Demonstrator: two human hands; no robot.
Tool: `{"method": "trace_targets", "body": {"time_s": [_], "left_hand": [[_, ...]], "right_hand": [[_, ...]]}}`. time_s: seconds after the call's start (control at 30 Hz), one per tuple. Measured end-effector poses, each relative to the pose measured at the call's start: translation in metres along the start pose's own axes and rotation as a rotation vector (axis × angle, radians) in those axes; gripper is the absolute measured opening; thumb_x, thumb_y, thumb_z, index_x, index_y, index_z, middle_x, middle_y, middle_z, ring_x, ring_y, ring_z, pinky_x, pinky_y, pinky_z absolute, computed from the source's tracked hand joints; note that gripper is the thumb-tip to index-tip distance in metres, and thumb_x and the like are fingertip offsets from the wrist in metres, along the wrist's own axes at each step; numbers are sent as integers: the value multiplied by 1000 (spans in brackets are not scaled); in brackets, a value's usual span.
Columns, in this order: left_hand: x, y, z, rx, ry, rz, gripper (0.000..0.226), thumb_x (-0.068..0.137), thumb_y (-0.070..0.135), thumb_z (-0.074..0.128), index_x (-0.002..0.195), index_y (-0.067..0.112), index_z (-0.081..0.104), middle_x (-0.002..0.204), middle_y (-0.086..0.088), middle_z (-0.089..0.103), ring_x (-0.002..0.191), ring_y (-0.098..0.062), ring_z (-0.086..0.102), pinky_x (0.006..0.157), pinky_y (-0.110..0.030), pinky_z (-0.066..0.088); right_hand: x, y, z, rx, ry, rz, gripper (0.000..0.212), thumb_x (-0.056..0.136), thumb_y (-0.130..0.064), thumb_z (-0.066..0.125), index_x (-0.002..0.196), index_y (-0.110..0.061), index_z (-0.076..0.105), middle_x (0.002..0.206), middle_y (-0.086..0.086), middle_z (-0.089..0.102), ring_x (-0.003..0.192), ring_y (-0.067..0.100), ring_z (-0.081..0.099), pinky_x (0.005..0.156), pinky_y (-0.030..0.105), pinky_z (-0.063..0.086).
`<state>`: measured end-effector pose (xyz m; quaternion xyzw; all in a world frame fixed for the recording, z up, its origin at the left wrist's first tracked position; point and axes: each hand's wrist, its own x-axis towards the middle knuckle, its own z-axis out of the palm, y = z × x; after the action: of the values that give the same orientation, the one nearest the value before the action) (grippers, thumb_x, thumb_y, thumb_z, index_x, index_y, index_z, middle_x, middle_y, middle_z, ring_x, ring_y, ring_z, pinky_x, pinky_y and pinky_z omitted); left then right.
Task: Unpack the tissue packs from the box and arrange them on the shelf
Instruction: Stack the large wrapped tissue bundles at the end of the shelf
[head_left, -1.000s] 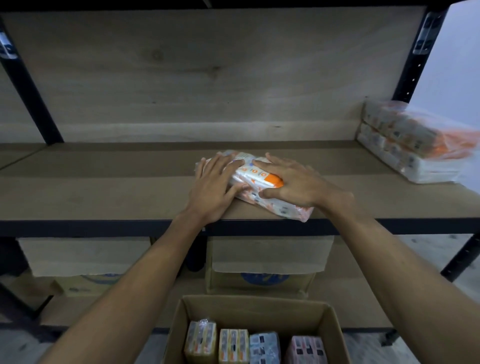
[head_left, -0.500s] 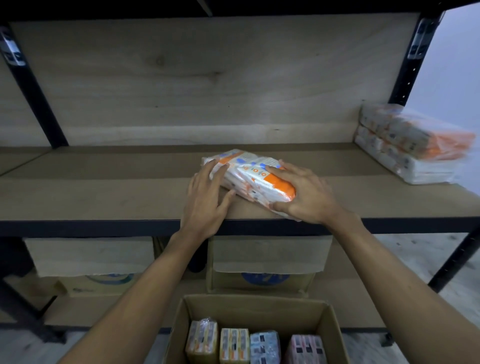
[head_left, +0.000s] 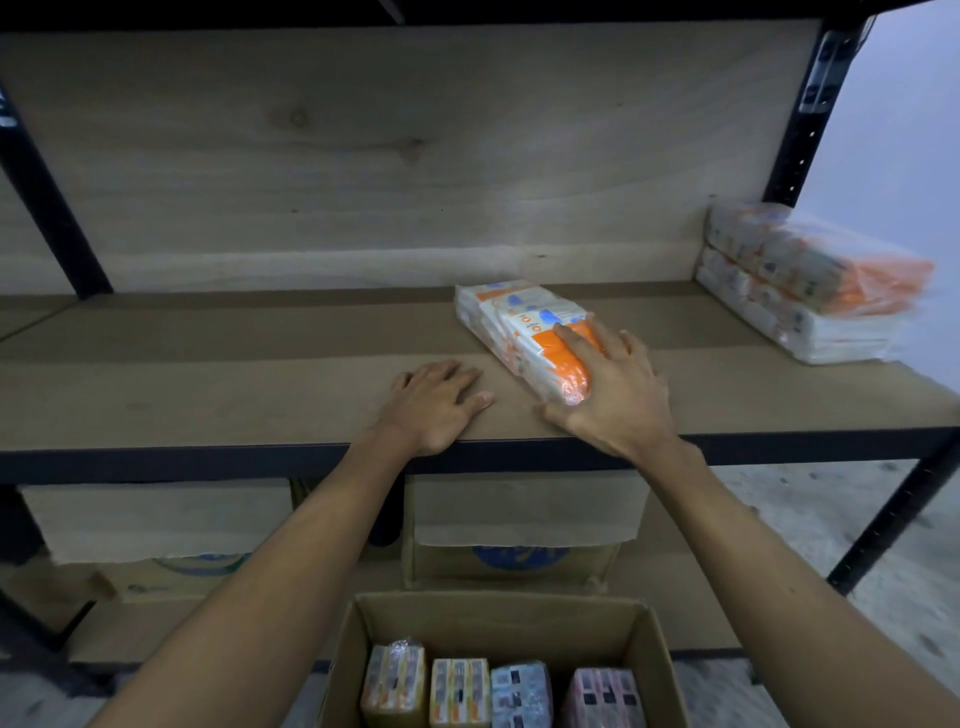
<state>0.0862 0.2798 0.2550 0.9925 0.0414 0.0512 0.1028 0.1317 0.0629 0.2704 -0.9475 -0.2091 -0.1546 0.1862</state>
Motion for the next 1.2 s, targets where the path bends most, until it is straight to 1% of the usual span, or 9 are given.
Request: {"method": "trace_targets", "body": {"time_s": [0.1,0.17,0.27,0.57,0.83,0.97,1.13,1.2], "left_hand": [[1,2,1,5,7,-8,58,98,58,26,150,32,27,160,2,17,146,-18,13,116,-42,8],[0,2,3,11,26,-11,57,98,57,27,149,32,28,160,2,18,146,-18,15,116,-42,9],[1,2,4,17,35,-15,57,98,57,26,149,33,28,160,3,18,146,-17,15,116,-41,9],[1,-1,6,13,59,-15,57,97,58,28,148,34,30,159,4,21,146,-16,17,116,-40,10],[6,-1,4,-21,55,-15,56,96,57,33,146,33,35,158,4,25,145,-17,20,115,-41,11],[12,16,6,-22,43,27,51,99,50,32,147,30,34,157,3,25,145,-16,19,115,-39,11],[30,46,13,-29,2,79,52,99,51,31,147,31,32,158,4,23,145,-15,18,116,-40,10],[36,58,15,-34,-10,91,53,99,52,30,147,30,32,159,4,22,146,-16,16,116,-40,10]], "right_hand": [[-2,3,11,22,129,-28,83,68,-59,66,142,-46,33,156,-12,24,138,28,26,96,57,36],[-1,4,14,36,175,-37,75,70,-55,67,139,-45,39,154,-12,31,135,28,30,94,55,38],[0,4,16,40,180,-36,71,73,-54,67,138,-45,41,153,-12,33,134,28,30,94,53,36],[11,5,16,35,162,22,72,73,-52,66,139,-45,39,154,-10,32,135,29,29,96,56,36],[17,31,6,53,162,79,70,73,-50,68,138,-45,42,153,-10,33,134,28,29,97,57,35],[16,51,-2,81,188,122,67,72,-49,70,136,-46,46,151,-11,36,134,28,30,99,56,34],[12,79,-16,110,250,161,64,71,-45,74,131,-44,53,147,-11,43,132,27,33,101,53,33],[11,91,-20,123,283,170,63,68,-47,74,128,-44,56,144,-11,46,130,27,37,102,52,35]]}}
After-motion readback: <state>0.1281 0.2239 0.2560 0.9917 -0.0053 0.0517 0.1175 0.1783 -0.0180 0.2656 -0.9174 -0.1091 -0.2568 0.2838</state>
